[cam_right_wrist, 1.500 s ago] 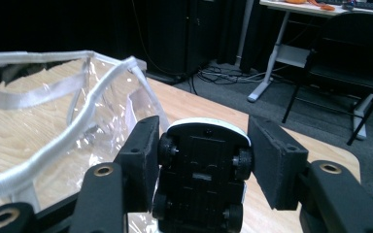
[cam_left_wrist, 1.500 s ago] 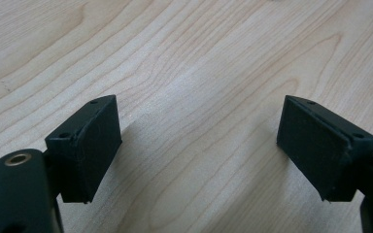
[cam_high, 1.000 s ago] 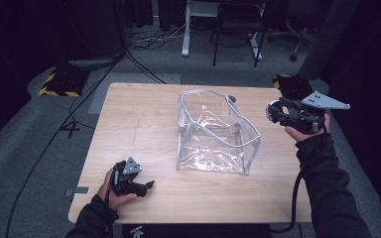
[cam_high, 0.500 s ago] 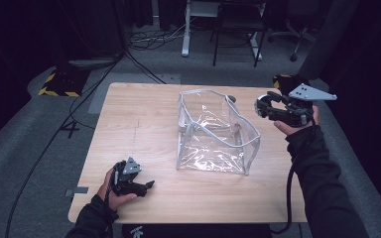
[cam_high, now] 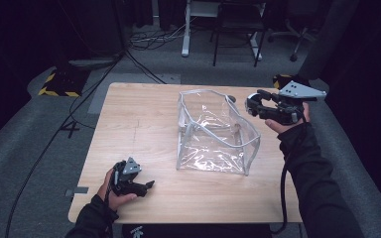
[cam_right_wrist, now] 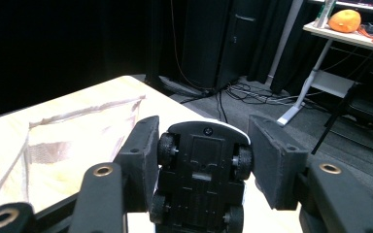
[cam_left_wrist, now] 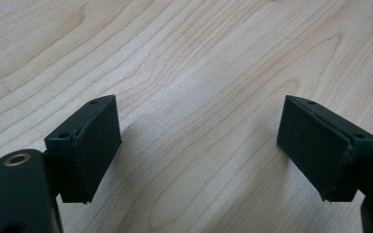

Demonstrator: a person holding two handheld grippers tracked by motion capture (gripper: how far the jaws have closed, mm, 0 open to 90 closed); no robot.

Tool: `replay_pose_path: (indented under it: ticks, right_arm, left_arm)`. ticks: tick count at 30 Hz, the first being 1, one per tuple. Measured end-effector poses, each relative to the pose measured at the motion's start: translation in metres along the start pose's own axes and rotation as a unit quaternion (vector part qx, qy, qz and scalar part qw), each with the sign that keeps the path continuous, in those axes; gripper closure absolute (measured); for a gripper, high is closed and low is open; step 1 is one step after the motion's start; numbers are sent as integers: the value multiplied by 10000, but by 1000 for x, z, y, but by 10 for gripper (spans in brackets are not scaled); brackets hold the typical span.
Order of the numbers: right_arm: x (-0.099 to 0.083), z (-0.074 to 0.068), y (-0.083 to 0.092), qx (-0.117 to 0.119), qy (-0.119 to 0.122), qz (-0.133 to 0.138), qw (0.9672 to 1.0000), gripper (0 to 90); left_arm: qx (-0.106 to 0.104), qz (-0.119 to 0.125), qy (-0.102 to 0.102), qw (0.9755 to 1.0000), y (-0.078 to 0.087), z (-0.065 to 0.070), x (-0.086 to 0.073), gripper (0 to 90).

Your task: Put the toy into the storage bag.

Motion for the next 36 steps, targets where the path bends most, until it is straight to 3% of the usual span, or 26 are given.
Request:
replay_pose_path:
  ticks: [16,36]
  right_arm:
    - [7,-26,-15,279,75,-50,9996,478]
    - [2,-56,-34,646,500,-480,9955,478]
  left_arm:
    - [6,-5,-4,10000,0,0,0,162]
    - [2,-11,-5,10000,0,0,0,162]
Point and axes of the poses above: each handheld gripper's, and its own axes: y roughly backward along the jaws, x roughly out of its top, z roughly to its right, the point moved 4 cm from there along -y, roughly forward along the jaws, and after that the axes turned 15 degrees about -x, right-handed, at the moved point
